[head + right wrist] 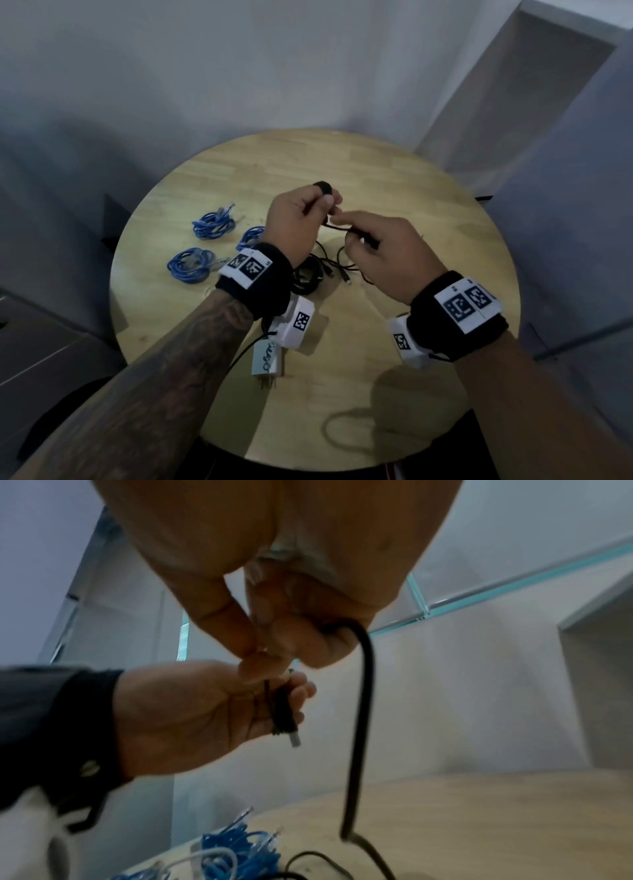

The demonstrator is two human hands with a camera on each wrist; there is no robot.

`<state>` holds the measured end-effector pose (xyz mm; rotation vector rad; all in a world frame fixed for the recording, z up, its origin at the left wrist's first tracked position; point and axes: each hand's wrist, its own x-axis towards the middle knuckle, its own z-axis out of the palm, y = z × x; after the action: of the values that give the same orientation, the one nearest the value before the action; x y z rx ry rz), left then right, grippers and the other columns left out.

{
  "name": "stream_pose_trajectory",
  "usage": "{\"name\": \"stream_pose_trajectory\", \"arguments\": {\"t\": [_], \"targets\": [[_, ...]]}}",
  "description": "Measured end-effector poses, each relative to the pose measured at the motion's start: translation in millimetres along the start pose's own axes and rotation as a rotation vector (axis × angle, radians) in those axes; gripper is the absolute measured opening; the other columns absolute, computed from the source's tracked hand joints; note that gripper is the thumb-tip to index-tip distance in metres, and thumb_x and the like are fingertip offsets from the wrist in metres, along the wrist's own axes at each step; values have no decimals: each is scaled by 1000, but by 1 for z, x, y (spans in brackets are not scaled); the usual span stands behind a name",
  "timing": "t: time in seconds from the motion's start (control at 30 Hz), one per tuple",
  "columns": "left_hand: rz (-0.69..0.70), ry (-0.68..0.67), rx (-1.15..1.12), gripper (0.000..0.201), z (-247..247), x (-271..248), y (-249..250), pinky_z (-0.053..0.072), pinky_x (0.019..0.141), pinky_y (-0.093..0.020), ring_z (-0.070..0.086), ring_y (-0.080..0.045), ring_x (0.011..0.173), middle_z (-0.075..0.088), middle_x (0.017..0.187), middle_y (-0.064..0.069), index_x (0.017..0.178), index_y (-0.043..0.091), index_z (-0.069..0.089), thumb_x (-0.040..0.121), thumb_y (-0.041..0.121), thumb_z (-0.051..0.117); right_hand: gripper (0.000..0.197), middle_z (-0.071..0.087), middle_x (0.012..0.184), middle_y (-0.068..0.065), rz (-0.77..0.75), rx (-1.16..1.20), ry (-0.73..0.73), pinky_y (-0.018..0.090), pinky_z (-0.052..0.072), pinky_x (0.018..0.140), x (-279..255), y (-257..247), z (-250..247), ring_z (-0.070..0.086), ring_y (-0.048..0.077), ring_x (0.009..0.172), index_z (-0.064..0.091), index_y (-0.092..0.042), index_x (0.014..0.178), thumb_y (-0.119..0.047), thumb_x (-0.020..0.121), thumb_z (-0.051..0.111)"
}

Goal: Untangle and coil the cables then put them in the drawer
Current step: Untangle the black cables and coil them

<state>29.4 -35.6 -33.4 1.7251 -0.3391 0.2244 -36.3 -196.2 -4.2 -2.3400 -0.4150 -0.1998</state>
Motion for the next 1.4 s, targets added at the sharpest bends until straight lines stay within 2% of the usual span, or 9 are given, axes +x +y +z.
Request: {"name": "stream_pose_trajectory", "arguments": {"t": [0.27,0.4,0.57,0.77,0.93,1.03,1.13,1.27,1.4], "targets": [[-98,-488,137,32,0,-12,17,42,62,-21,50,-9,60,61,70,2,77,10,56,103,21,42,13,68,90,-18,-63,-90,358,27,49,70,13,19,-15,56,1,71,72,-28,104,-27,93,65],[-409,-351,-545,33,-7,-7,25,47,63,-25,40,-11,52,53,61,0,75,9,51,103,16,37,18,64,77,-21,38,85,287,15,45,71,13,29,-13,60,-3,72,74,-25,110,-27,97,62],[-491,-194,-1109,28,-22,2,27,45,70,-28,38,-11,56,49,68,-1,78,10,47,101,18,33,21,62,64,-5,194,157,56,41,53,67,11,40,-8,59,19,64,74,-26,107,-33,100,55],[-443,7,-1336,22,-32,10,21,53,85,-34,57,-17,77,64,83,-8,95,3,54,100,11,34,29,60,71,-12,306,-69,-139,22,36,56,8,36,-18,51,-10,49,69,-36,117,-47,101,47],[-406,253,-1262,20,-32,15,20,54,89,-31,69,-12,75,71,87,-9,98,2,58,103,10,41,34,69,109,-15,202,-279,-288,32,52,78,1,6,-11,63,6,92,64,-42,123,-54,100,42],[-381,292,-1136,18,-27,14,23,56,83,-29,69,-14,77,69,88,-10,94,2,60,101,8,44,31,63,83,-14,95,-409,-311,32,48,69,-6,-13,-8,59,13,82,65,-41,118,-49,102,40],[-218,305,-608,18,-21,5,20,57,73,-31,69,-19,78,70,86,-12,92,1,68,98,5,52,25,63,73,-8,-62,-484,-122,32,46,60,-9,-29,-11,59,18,72,69,-30,102,-39,99,45],[-17,-9,30,22,-15,-12,27,53,68,-28,65,-11,68,71,74,-9,90,0,72,98,9,54,16,62,71,-8,-138,-330,176,33,46,59,-6,-31,-22,56,15,65,70,-27,92,-31,91,55],[-69,-356,-4,35,-9,-31,38,48,68,-35,57,-19,69,65,81,-16,88,-4,63,104,18,40,16,58,79,-11,-99,-309,348,31,45,65,-3,-15,-35,53,9,72,73,-31,101,-35,93,60]]}}
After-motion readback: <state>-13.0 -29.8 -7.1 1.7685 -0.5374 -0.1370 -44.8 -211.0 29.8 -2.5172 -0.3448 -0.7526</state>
